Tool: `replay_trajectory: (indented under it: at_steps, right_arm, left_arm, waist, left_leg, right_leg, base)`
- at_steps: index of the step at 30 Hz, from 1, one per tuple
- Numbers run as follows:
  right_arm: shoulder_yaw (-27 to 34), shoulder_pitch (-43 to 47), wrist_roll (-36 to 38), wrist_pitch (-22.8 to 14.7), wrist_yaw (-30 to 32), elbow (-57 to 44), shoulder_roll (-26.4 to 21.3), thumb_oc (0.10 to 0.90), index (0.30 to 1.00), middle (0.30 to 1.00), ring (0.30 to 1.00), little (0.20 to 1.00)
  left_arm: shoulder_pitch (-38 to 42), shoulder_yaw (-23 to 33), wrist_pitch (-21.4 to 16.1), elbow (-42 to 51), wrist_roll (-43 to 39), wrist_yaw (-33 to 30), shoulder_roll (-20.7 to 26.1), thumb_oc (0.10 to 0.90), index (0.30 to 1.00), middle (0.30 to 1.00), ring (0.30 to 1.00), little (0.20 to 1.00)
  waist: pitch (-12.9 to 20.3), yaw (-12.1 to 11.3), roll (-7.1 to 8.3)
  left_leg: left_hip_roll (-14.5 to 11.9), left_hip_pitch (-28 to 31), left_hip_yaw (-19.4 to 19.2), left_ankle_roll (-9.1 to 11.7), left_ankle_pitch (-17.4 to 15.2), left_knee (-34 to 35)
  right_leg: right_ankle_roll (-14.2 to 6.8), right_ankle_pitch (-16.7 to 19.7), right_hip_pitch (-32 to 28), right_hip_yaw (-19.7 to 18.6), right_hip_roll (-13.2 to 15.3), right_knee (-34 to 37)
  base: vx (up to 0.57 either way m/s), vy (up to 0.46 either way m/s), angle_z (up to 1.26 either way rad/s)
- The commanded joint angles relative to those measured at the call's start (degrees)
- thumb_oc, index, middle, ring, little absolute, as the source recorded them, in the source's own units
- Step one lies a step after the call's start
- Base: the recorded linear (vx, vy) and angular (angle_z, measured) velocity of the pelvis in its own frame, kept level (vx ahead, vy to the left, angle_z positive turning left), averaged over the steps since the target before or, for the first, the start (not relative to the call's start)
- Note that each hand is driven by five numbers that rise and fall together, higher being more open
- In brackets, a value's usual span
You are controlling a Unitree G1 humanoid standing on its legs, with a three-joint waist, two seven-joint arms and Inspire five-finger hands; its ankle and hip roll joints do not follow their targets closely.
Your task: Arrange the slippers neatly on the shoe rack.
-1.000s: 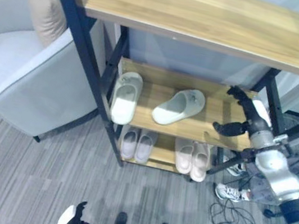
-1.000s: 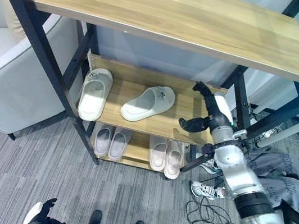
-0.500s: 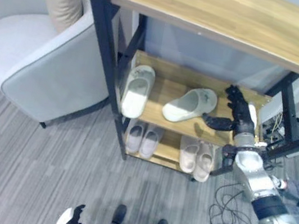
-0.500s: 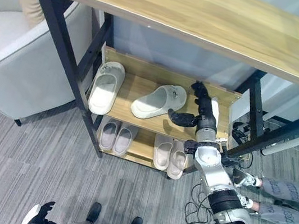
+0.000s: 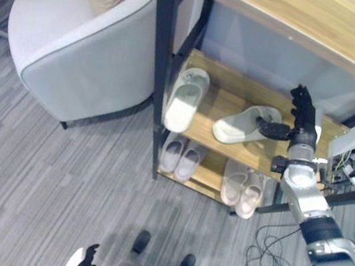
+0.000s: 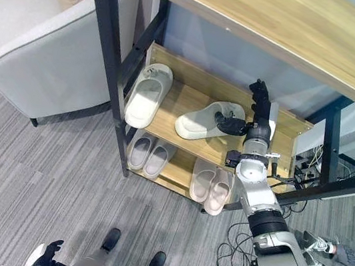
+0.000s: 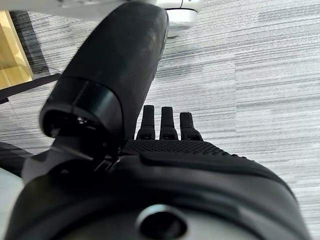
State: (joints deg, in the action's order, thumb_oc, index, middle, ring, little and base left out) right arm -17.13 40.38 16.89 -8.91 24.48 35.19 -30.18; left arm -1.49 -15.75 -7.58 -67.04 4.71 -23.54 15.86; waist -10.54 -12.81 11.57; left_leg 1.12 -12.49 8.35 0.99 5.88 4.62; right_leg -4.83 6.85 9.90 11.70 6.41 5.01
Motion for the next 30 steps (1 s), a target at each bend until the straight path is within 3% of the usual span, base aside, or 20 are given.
replay_trajectory:
  at_steps: [1, 6, 13, 14, 15, 19, 21, 23, 30]
  right_arm:
    - [1.9, 8.9, -3.5, -4.3, 4.4, -0.6, -3.9, 0.8, 0.9, 0.9, 0.9, 0.9]
    - [1.8, 11.2, -7.1, -1.4, 7.9, 2.8, -3.3, 0.8, 0.9, 0.9, 0.9, 0.9]
    - [1.3, 14.0, -5.4, -1.2, 8.8, 6.3, -2.2, 0.8, 0.9, 0.9, 0.9, 0.9]
    - [1.1, 14.5, -5.4, -0.9, 9.2, 7.0, -2.0, 0.595, 0.592, 0.592, 0.592, 0.592]
    - [1.0, 14.7, -5.3, -0.7, 9.2, 7.3, -1.9, 0.569, 0.554, 0.554, 0.554, 0.554]
    - [0.7, 15.0, -4.5, -0.3, 8.9, 7.9, -1.1, 0.558, 0.538, 0.538, 0.538, 0.538]
    - [0.5, 15.1, -3.8, -0.3, 9.1, 8.7, -0.5, 0.504, 0.455, 0.455, 0.455, 0.455]
    - [0.2, 15.1, -3.9, -0.3, 9.1, 8.3, -0.1, 0.4, 0.3, 0.3, 0.3, 0.3]
    - [0.0, 13.9, -4.5, -0.8, 9.1, 6.0, -0.1, 0.4, 0.3, 0.3, 0.3, 0.3]
  left_arm:
    - [2.2, -1.6, -1.5, -2.8, -2.0, -2.0, -0.8, 0.8, 0.9, 0.9, 0.9, 0.9]
    - [3.9, -1.3, -1.5, -1.9, -3.7, -3.1, -0.6, 0.8, 0.9, 0.9, 0.9, 0.9]
    - [5.5, -1.1, -1.5, -1.5, -5.3, -4.1, -0.3, 0.8, 0.9, 0.9, 0.9, 0.9]
    - [5.6, -1.2, -1.4, -1.6, -5.7, -4.3, -0.4, 0.8, 0.9, 0.9, 0.9, 0.9]
    - [5.6, -1.2, -1.4, -1.5, -5.9, -4.3, -0.5, 0.8, 0.9, 0.9, 0.9, 0.9]
    - [6.0, -1.2, -1.2, -1.5, -6.5, -4.3, -0.6, 0.8, 0.9, 0.9, 0.9, 0.9]
    - [6.3, -1.2, -1.1, -1.6, -7.0, -4.3, -0.7, 0.8, 0.9, 0.9, 0.9, 0.9]
    - [6.4, -1.2, -1.0, -1.7, -7.2, -4.4, -0.8, 0.8, 0.9, 0.9, 0.9, 0.9]
    - [6.8, -0.7, -0.9, -2.0, -7.8, -4.7, -1.1, 0.8, 0.9, 0.9, 0.9, 0.9]
  waist:
    - [0.8, -0.9, -2.16]
    - [-0.6, -0.9, -2.33]
    - [-2.0, -0.2, -2.61]
    - [-2.3, -0.1, -2.67]
    - [-2.4, -0.1, -2.67]
    - [-2.5, 0.3, -2.73]
    - [-2.5, 0.7, -2.72]
    - [-2.5, 0.9, -2.66]
    - [-2.2, 1.8, -2.73]
  left_leg:
    - [-0.5, 0.4, 2.2, -0.1, -3.5, 0.4]
    - [-0.3, -0.8, 2.7, -0.2, -3.2, 0.4]
    - [-0.4, -1.6, 2.7, -0.4, -2.9, 0.4]
    - [-0.4, -1.8, 2.6, -0.4, -2.8, 0.4]
    - [-0.4, -1.9, 2.6, -0.4, -2.8, 0.4]
    - [-0.4, -2.2, 2.4, -0.4, -2.7, 0.4]
    - [-0.5, -2.3, 2.3, -0.4, -2.8, 0.4]
    - [-0.6, -2.3, 2.1, -0.3, -2.8, 0.4]
    - [-0.7, -1.9, 1.7, -0.4, -3.2, 0.4]
  right_leg:
    - [-3.1, -6.0, -3.7, -0.3, -1.3, -0.1]
    - [-3.0, -5.9, -2.7, 0.3, -1.3, -0.3]
    - [-2.9, -5.7, -1.6, -0.1, -1.3, -0.7]
    - [-2.8, -5.5, -1.2, -0.3, -1.3, -0.7]
    - [-2.8, -5.5, -1.1, -0.3, -1.3, -0.7]
    - [-2.7, -5.4, -0.8, -0.5, -1.3, -0.7]
    - [-2.7, -5.3, -0.5, -0.7, -1.3, -0.7]
    - [-2.7, -5.3, -0.4, -0.7, -1.4, -0.6]
    - [-2.6, -5.3, -0.3, -1.0, -1.3, -0.8]
  base:
    - [0.0, 0.016, 0.07]
    - [-0.01, 0.012, 0.1]
    - [-0.01, 0.005, 0.01]
    - [-0.02, 0.009, -0.05]
    - [-0.02, 0.012, -0.06]
    - [0.0, 0.006, -0.03]
    - [0.0, 0.0, 0.0]
    - [0.0, 0.0, 0.0]
    - [0.01, 0.002, -0.01]
